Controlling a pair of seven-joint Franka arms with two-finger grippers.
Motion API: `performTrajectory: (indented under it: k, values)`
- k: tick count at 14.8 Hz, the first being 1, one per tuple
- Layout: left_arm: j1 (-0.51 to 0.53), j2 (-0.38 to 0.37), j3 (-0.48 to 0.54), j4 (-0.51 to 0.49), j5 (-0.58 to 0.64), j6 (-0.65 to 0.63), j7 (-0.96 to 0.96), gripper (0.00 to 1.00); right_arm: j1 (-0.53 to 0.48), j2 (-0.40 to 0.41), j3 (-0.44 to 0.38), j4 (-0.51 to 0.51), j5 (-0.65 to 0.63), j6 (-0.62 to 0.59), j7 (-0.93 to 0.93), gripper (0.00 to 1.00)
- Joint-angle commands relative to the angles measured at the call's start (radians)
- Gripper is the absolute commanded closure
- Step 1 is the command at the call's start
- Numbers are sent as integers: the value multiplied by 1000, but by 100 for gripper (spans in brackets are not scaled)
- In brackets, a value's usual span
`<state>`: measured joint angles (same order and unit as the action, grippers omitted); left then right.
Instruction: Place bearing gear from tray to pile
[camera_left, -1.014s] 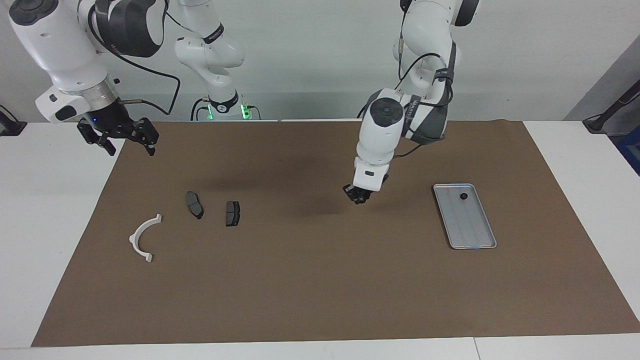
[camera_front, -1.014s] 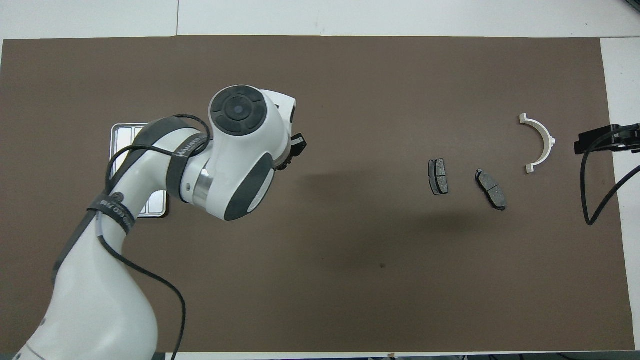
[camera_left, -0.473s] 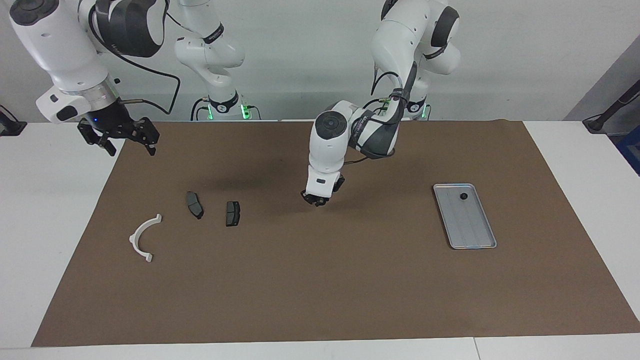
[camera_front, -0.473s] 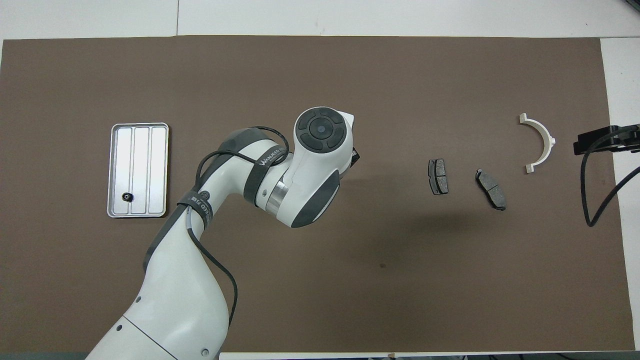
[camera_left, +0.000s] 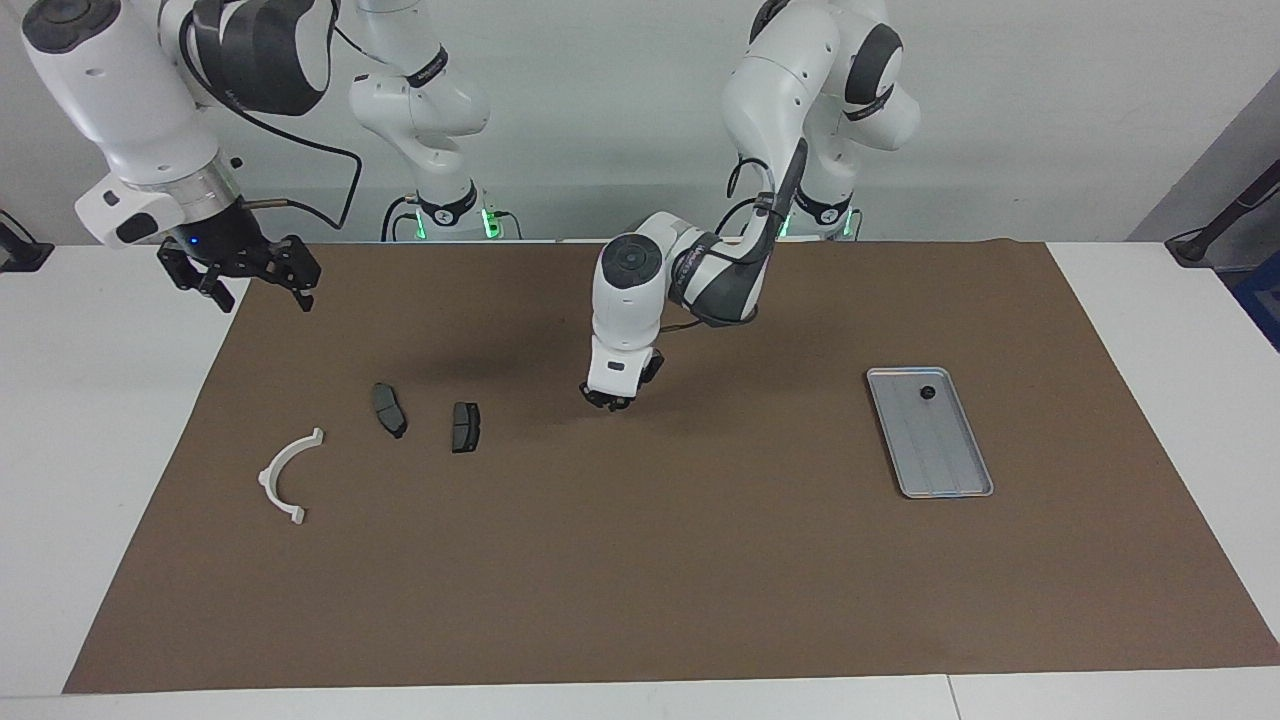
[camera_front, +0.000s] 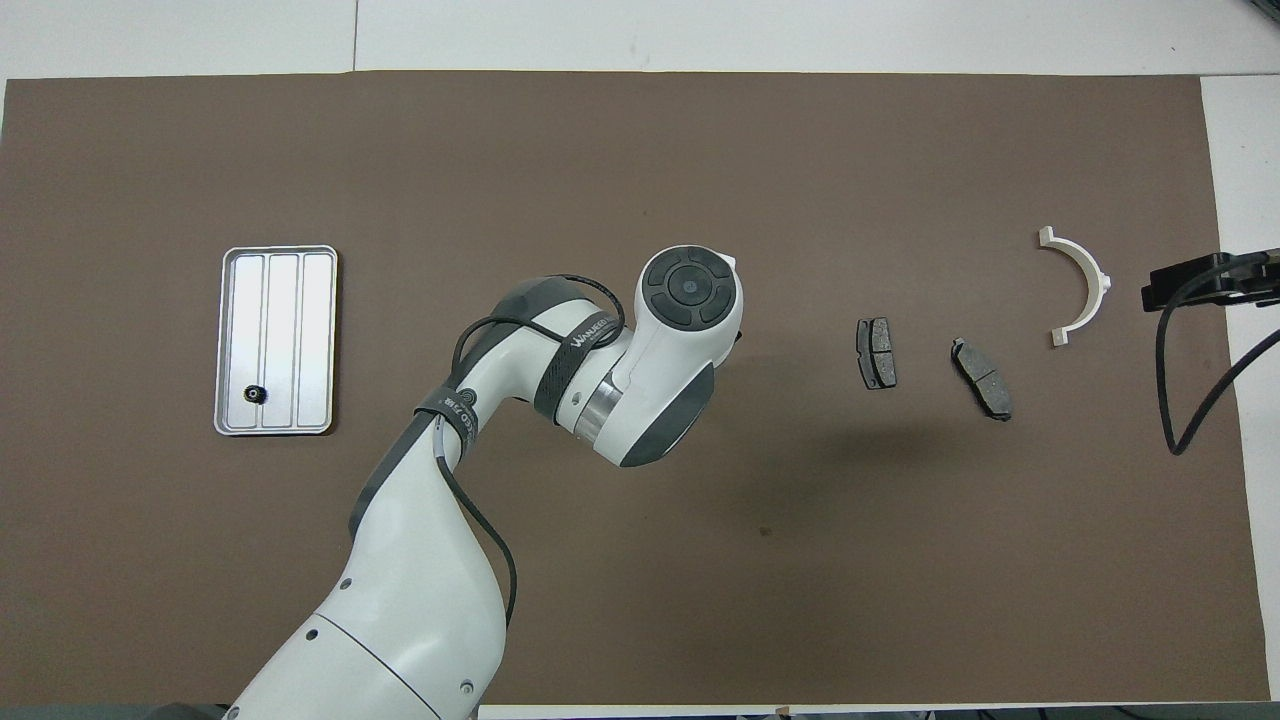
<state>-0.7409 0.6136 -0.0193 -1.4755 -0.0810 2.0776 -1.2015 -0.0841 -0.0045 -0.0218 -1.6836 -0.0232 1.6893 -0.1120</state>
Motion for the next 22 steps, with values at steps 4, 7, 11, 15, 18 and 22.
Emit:
performTrajectory:
  k: [4,7,11,15,18,22]
  values:
    - [-9,9,18,-26,-13,45,-10,90,-5,-17,5,-31,11,16,-11,0]
    - [-11,8,18,-37,-13,47,-12,89,-5,-12,5,-31,11,18,-9,0]
    - [-12,8,18,-46,-11,50,-21,88,-3,0,8,-28,11,27,12,0]
    - [-12,6,18,-49,-11,59,-27,74,-3,9,8,-31,11,49,12,0]
    - [-12,6,18,-49,-6,59,-65,34,-3,9,8,-33,11,55,11,0]
    - [-14,-2,45,-40,-5,18,-69,7,-2,9,11,-45,11,70,15,0]
